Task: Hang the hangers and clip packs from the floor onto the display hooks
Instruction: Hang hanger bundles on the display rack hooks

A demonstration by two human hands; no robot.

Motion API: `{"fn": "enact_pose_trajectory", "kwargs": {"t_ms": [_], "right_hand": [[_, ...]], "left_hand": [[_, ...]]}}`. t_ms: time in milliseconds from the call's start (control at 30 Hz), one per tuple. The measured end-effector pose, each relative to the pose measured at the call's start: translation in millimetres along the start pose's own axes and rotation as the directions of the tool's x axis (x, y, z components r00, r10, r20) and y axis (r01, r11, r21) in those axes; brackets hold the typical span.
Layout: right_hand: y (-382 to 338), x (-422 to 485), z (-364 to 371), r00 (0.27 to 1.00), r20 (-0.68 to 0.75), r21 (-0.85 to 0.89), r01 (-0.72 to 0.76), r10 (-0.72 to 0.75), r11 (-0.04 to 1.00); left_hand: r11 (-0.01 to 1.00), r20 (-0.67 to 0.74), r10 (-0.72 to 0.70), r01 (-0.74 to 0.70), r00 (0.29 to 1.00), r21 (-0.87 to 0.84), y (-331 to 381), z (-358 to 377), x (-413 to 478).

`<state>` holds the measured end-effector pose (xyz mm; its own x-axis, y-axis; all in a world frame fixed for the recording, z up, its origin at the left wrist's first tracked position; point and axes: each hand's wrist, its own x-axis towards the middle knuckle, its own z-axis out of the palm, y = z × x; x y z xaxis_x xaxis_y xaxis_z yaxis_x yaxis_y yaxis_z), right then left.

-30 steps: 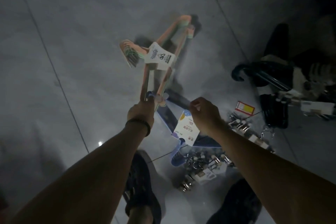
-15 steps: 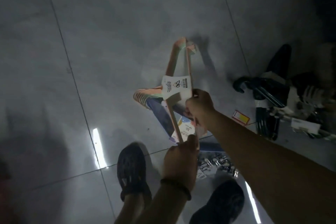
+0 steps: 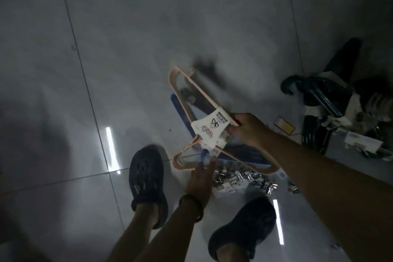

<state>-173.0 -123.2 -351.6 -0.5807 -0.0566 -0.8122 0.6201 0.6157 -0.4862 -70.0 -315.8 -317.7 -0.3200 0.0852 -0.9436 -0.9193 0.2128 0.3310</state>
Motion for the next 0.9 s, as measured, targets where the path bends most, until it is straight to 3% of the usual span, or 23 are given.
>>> {"fn": "enact_pose_trajectory", "kwargs": {"t_ms": [133,200,300,367,500,633,800,900], "right_hand": [[17.6,8.3,15.1,1.0,-0.009,-0.045,0.006,-0.006,0.999],[22.3,11.1,19.4,1.0,0.0,-0.046,-0.029,0.029,0.999],[27.8,13.3,28.1,1.0,-0.007,-0.093,-0.031,0.031,0.995],[31.3,14.4,33.9,0.999,-0.014,-0.15,-0.042,0.04,0.988],[32.2,20.4,37.0,0.998,-0.008,-0.21,-0.063,0.063,0.976],[27.4,21.6,29.0,0.997,-0.067,-0.183,-0.054,0.043,0.982],[20.6,19.0,17.7,0.996,-0.083,-0.082,0.007,-0.014,0.997],[8.3,9.8,9.3,0.995,-0.092,0.0,0.047,-0.047,0.999]], "left_hand": [[0.998,-0.155,-0.044,0.038,0.987,-0.046,-41.2,21.9,52.4],[0.992,-0.215,-0.126,0.122,0.968,-0.033,-27.2,29.5,46.0],[0.931,-0.1,-0.148,0.104,0.984,-0.349,-3.1,39.9,41.3],[0.875,-0.026,-0.168,0.137,0.985,-0.464,5.9,46.9,47.2],[0.767,-0.128,-0.239,0.106,0.963,-0.633,10.0,57.8,69.2],[0.708,-0.067,-0.237,0.125,0.969,-0.695,-12.1,70.4,92.9],[0.713,-0.158,-0.137,-0.013,0.978,-0.701,9.8,55.5,86.5],[0.734,-0.289,-0.086,-0.135,0.954,-0.666,28.6,50.0,76.6]]}}
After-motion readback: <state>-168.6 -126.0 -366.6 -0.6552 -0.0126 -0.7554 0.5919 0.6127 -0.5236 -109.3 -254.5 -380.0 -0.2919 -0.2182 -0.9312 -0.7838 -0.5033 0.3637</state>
